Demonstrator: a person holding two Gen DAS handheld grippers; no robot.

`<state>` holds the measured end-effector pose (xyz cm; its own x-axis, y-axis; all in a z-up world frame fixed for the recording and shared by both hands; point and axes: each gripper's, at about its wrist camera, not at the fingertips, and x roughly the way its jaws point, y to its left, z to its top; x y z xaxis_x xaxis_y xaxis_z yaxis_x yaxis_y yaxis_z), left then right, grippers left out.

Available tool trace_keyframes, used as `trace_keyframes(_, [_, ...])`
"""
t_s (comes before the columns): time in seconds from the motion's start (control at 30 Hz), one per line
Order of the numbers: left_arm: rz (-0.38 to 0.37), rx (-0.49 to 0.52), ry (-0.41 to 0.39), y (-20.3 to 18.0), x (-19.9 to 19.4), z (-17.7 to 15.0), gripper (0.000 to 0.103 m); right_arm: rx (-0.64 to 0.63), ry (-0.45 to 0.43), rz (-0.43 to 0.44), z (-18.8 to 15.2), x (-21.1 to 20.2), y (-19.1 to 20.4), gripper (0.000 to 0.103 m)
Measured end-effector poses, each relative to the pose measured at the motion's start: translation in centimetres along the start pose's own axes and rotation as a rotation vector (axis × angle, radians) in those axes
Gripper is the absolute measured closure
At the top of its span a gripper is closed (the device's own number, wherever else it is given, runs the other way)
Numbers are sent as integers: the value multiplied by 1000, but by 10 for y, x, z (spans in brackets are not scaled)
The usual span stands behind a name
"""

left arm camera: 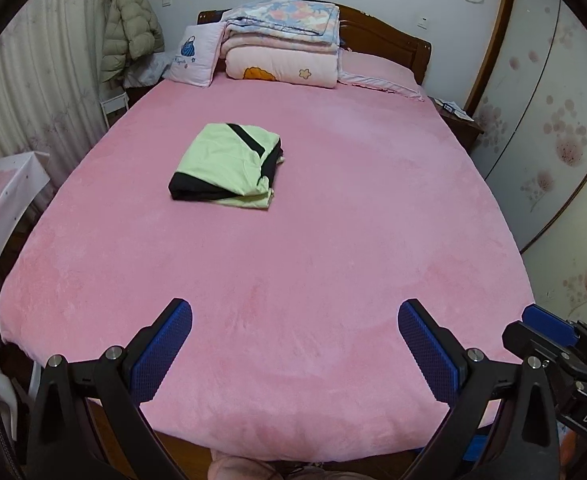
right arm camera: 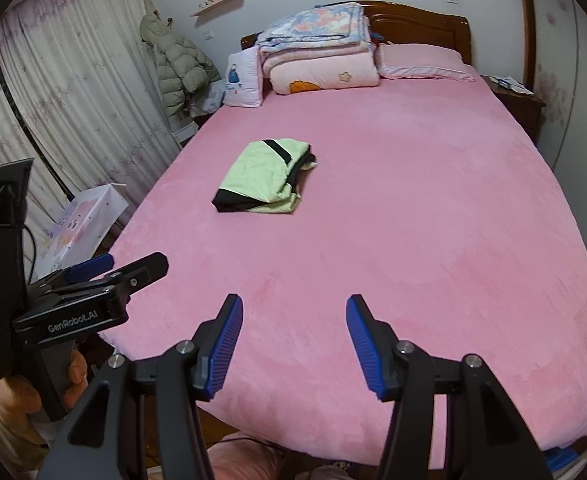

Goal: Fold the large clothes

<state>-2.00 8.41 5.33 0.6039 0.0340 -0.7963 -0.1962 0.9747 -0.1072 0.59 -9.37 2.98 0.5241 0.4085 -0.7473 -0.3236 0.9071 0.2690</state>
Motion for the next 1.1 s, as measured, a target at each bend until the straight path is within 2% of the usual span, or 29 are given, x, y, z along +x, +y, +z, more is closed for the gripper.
trace_keyframes(0.13, [25,5,12,-9,0,-12,1,16,0,-12,-11,-5,-6,49])
trace_keyframes(0.4, [67,58,-6,-22,-4,-15,1,30,25,-57,-17,9,-9,49])
trace_keyframes(0.63, [55,114,4,-32,-2,-10,1,26,16,-71,-12,12,-6,49])
trace_keyframes(1.1, [7,128,29,-34,18,11,1,43,13,-122,4,21,-8,49])
